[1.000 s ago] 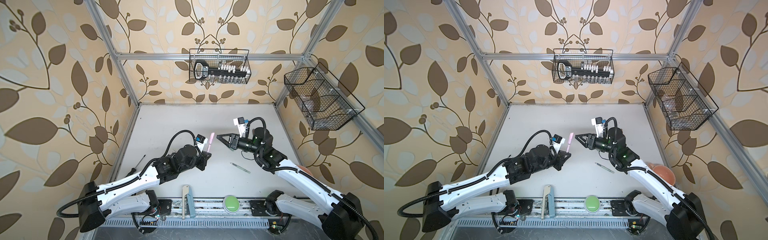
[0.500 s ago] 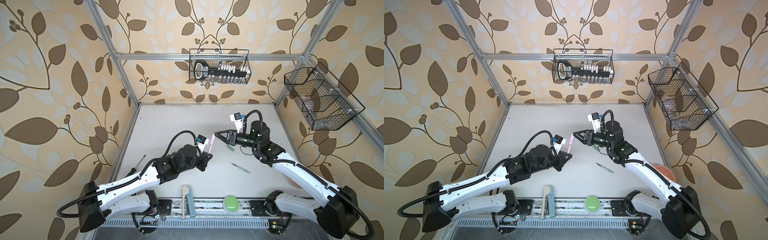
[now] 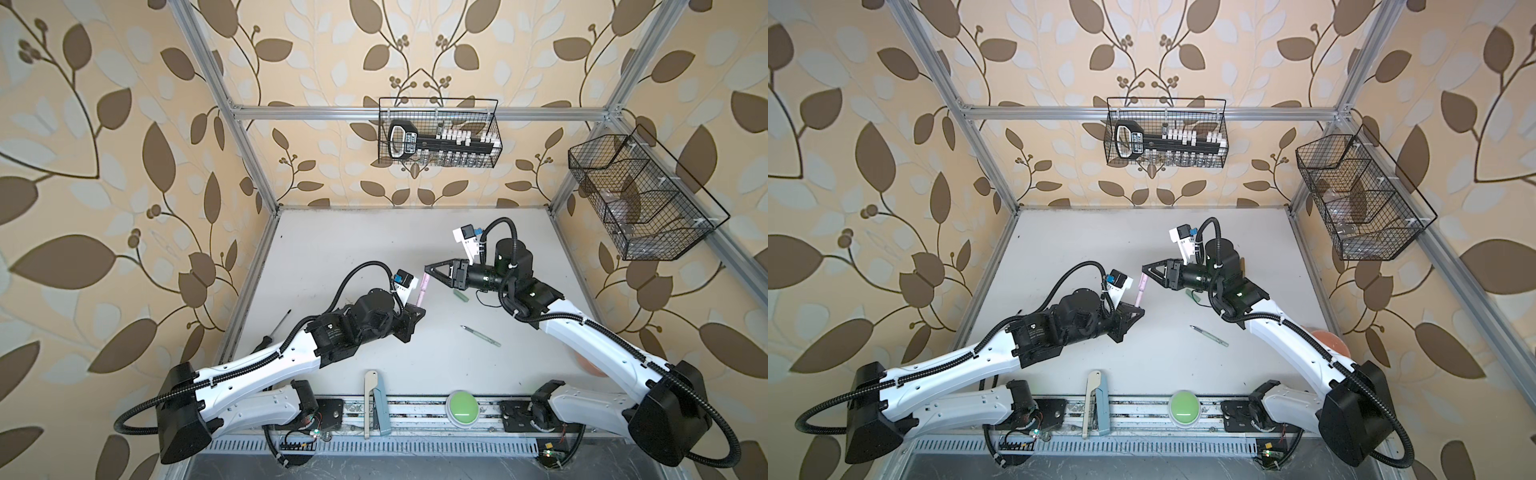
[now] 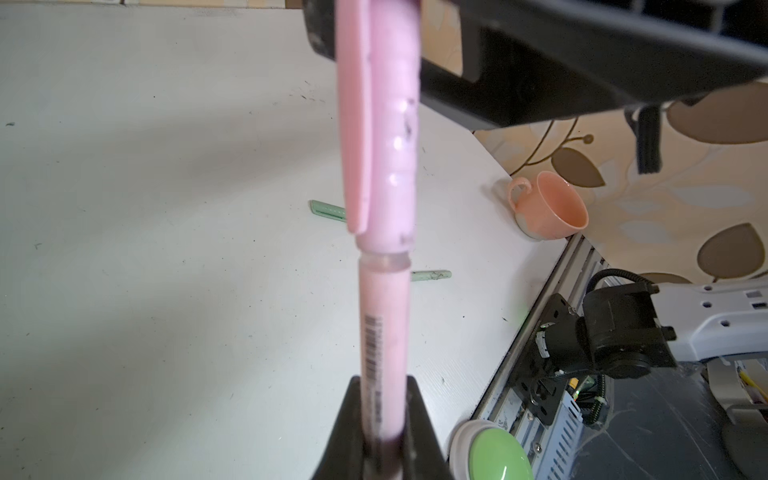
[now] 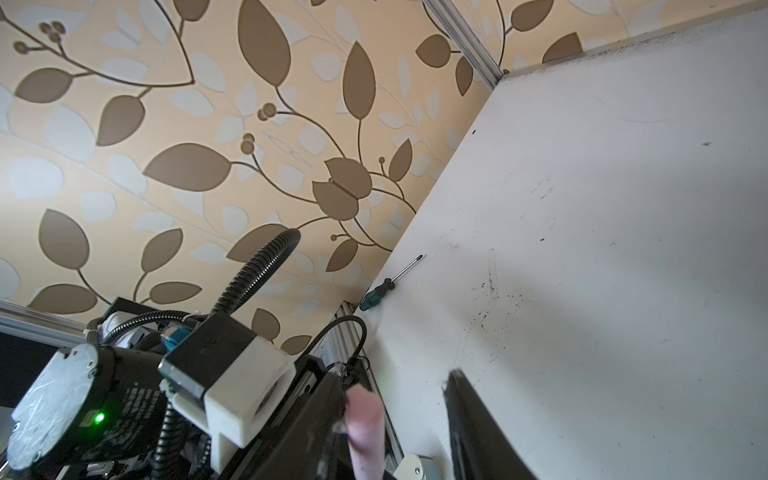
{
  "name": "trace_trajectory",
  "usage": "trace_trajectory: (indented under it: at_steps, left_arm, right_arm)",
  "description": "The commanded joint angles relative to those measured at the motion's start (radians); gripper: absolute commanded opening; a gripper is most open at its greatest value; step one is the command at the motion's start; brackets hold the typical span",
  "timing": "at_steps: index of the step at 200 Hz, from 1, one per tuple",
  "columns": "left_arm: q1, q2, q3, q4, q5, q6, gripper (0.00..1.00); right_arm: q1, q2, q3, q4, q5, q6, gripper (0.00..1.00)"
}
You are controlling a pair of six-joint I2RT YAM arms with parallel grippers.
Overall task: Insert the pens into the pen caps
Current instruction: 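Push the pink cap further onto the pen with the right gripper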
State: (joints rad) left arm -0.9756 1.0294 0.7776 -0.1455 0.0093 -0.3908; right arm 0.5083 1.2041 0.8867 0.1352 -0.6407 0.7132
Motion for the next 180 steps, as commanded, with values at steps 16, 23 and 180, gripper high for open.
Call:
trace_trajectory:
  at_steps: [16,23,180]
  left_arm:
    - [-0.003,0.000,0.042,0.026,0.010,0.020,0.00]
    - [-0.004,0.000,0.042,0.026,0.010,0.021,0.00]
    - [-0.002,-0.008,0.075,0.049,-0.053,0.048,0.00]
  right_arm:
    - [0.008,0.009,0.031,0.030,-0.024,-0.005,0.42]
    - [0.007,0.009,0.032,0.032,-0.027,-0.006,0.42]
    - [0.017,0.040,-0.005,0.068,-0.083,0.002,0.02]
